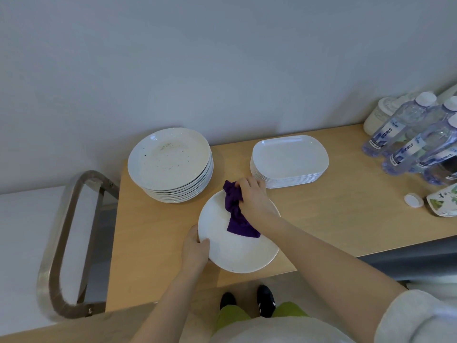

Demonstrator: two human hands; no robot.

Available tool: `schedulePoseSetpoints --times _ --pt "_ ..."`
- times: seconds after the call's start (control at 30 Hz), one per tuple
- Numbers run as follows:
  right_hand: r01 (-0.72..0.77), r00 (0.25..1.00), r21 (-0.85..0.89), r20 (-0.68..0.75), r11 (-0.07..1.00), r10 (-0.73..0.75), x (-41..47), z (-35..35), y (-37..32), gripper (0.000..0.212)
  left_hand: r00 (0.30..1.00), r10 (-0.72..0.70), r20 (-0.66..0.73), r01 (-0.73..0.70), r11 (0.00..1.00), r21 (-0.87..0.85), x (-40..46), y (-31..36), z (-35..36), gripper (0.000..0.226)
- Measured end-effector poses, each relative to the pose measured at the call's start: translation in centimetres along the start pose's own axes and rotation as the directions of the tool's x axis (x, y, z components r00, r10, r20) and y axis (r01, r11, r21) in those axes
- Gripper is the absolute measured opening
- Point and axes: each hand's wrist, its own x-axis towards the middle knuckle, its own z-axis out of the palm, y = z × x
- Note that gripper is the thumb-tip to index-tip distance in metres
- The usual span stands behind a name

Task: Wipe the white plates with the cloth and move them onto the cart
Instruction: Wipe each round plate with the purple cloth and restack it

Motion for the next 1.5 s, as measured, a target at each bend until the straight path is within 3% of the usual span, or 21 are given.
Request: schedulePoseSetpoints --times 0.2,0.37,0.47,0.57,0.67,0.77,0.83,0.93,1.03,1.13,1.23,1.33,1.5 --pt "0.219 0.971 -0.031 0.109 0.975 -0.214 0.2 2.2 -2.9 0.045 1.0 -0.008 -0.007 0.008 1.0 0.011 0.1 0.1 0.0 0.042" --pt "0.363 0.907 0.048 0.208 0.931 -0.365 -1.1 2.9 -3.0 0.044 0.997 -0.069 0.038 0.074 0.987 -0.141 -0.1 0.4 -0.3 0.032" --pt "0.32 0.925 0.013 0.211 0.947 -0.315 -1.2 2.1 -1.8 0.043 0.993 -0.099 0.069 0.111 0.972 -0.208 -0.3 0.5 -0.5 0.027" --pt "0.187 0.972 -0.054 0.156 0.981 -0.176 -1.2 1.0 0.7 0.044 0.992 -0.111 0.056 0.12 0.972 -0.204 -0.4 0.4 -0.4 0.022" --pt "0.036 0.985 0.032 0.167 0.999 -0.04 -1.3 0.2 2.7 0.042 0.993 -0.12 0.008 0.12 0.979 -0.167 -0.6 0.3 -0.2 0.027" --pt "0.035 0.988 0.074 0.15 0.997 -0.046 -1.8 0.6 2.4 0.035 0.99 -0.141 0.018 0.141 0.971 -0.194 -0.9 0.6 -0.1 0.011" --pt "0.042 0.98 0.139 0.188 0.989 -0.068 -2.4 0.9 1.2 0.031 0.987 -0.154 0.051 0.161 0.96 -0.228 -1.2 0.8 -0.2 0.015" --pt "0.147 0.928 0.205 0.311 0.968 -0.207 -3.7 1.3 -1.4 0.028 0.984 -0.132 0.116 0.152 0.971 -0.185 -1.4 1.1 -0.6 0.017" --pt "0.294 0.854 0.162 0.399 0.942 -0.334 -5.4 1.8 -3.2 0.032 0.968 -0.21 0.135 0.244 0.914 -0.323 -1.5 1.3 -0.6 0.03" --pt "0.368 0.84 0.106 0.388 0.924 -0.379 -7.1 1.9 -3.0 0.036 0.961 -0.234 0.145 0.273 0.886 -0.374 -1.3 1.3 -0.8 0.034" --pt "0.501 0.816 -0.008 0.336 0.865 -0.47 -8.7 1.6 -2.1 0.035 0.976 -0.174 0.128 0.202 0.943 -0.263 -1.5 1.2 -0.6 0.022" --pt "0.621 0.764 -0.105 0.305 0.777 -0.569 -10.0 1.2 -0.9 0.03 0.988 -0.13 0.082 0.144 0.971 -0.193 -1.6 1.2 -0.3 0.03" --pt "0.64 0.749 -0.144 0.336 0.755 -0.571 -11.2 -1.0 2.7 0.015 0.99 -0.125 0.063 0.134 0.974 -0.184 -1.8 1.4 -0.3 0.022"
